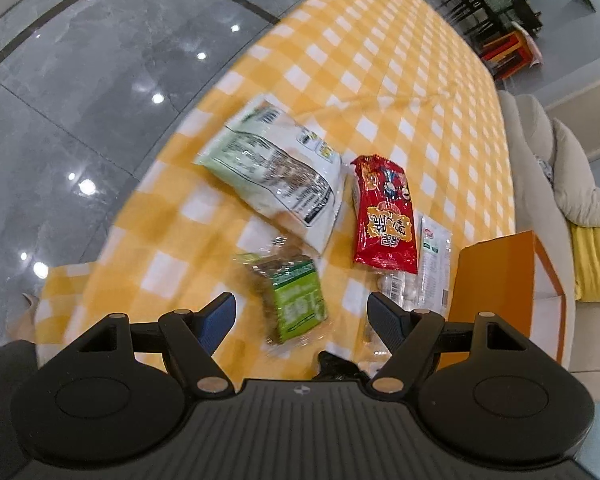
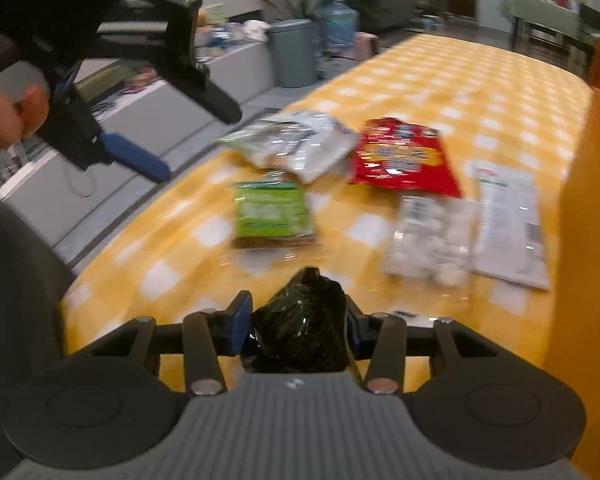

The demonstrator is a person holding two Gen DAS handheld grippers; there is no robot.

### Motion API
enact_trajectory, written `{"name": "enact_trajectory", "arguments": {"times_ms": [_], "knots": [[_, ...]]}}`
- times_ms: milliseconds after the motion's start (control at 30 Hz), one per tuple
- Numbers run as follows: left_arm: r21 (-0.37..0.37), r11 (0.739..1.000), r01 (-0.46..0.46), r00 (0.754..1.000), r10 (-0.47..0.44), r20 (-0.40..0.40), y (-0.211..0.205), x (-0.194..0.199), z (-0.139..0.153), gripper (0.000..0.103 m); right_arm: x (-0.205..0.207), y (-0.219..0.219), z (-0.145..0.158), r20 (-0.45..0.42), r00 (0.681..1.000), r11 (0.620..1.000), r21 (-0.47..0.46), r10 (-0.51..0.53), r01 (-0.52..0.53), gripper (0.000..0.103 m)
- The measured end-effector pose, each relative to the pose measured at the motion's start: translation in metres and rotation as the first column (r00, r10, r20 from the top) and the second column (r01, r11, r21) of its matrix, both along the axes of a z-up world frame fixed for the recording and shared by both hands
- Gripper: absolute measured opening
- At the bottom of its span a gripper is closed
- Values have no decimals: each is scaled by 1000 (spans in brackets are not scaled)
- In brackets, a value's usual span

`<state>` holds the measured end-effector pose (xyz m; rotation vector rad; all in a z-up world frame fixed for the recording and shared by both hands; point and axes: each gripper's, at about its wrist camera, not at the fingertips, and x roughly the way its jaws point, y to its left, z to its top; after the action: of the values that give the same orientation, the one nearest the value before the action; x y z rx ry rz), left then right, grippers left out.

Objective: Organize snacks
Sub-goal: 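Grasp the green GREEN RAISIN pack with the left gripper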

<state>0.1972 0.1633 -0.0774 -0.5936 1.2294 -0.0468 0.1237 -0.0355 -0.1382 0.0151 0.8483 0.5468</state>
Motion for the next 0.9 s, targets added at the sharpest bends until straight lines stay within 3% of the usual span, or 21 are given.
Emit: {"name": "enact_trajectory", "arguments": {"times_ms": [100,267,400,567,633,733,800,900], "knots": [[65,998,-10,997,15,-71,-19,13,-13,87,7,-9,-4,-63,998,997,73,-31,35,45],[220,975,-3,995,26,-100,-47,24,-28,84,12,-20,-10,-104,994,988,148,-29,44,44],[266,959,-96,990,120,-76,-48,25,-36,84,13,-17,-10,-108,994,987,154,-30,46,44],[285,951,-121,987,146,-64,-52,28,-42,85,13,-17,-10,-113,993,986,158,-41,58,44],[324,940,-109,990,134,-54,-60,28,-41,88,14,-18,-10,-117,992,985,163,-42,61,44],[429,903,-33,996,64,-59,-80,29,-43,88,16,-18,-10,-123,991,983,173,-48,69,44],[477,879,10,998,18,-54,-91,26,-43,73,16,-18,-10,-122,991,983,172,-50,71,44],[469,883,-8,999,31,-42,-91,22,-41,64,14,-14,-9,-98,995,987,152,-36,51,44]]}}
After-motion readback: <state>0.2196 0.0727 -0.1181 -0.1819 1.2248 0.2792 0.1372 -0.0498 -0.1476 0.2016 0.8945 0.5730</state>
